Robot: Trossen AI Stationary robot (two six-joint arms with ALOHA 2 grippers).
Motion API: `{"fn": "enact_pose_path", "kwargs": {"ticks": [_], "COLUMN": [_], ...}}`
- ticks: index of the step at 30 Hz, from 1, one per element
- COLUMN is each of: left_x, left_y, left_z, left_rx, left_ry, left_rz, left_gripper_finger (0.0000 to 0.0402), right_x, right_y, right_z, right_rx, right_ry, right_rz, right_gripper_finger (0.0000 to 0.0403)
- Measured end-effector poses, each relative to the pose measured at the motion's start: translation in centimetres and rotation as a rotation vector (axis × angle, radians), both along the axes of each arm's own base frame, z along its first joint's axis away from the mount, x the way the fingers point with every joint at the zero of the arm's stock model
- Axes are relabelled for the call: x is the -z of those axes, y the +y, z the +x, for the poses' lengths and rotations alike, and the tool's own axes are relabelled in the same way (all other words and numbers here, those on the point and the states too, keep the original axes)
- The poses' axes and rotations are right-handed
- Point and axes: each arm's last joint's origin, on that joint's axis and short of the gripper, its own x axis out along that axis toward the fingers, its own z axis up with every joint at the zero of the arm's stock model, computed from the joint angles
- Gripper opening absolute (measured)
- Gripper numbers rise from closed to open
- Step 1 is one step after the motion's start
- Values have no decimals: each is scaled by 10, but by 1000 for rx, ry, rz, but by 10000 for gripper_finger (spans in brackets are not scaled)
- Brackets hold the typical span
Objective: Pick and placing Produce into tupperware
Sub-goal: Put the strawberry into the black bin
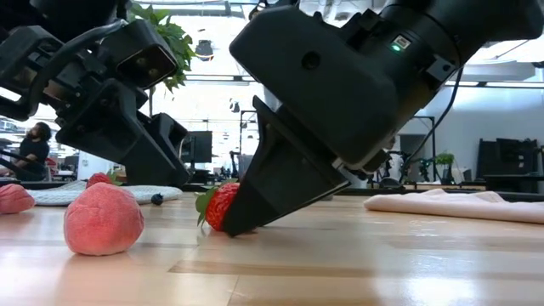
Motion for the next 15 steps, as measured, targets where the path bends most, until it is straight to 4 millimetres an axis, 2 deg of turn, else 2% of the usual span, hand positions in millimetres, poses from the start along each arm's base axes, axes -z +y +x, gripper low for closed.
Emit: {"fn": "enact_pose_path", "kwargs": {"ticks": [8, 11, 15], "left_x": [0, 1, 1], "left_y": [0, 0, 0], "left_z": [0, 0, 0], "left_rx": [-2, -2, 0], "left_ry": [5, 4, 3], "left_rz": [5, 8, 12], "left_gripper_finger": [116, 116, 116], "right_x": [0, 0, 0], "right_y": [-2, -2, -2], "right_z": [1, 1, 1], "right_rx": [4, -1, -6], "right_ry": [0, 0, 0], "right_rz": [1, -1, -1], "right_gripper_finger": [110, 83, 70]}}
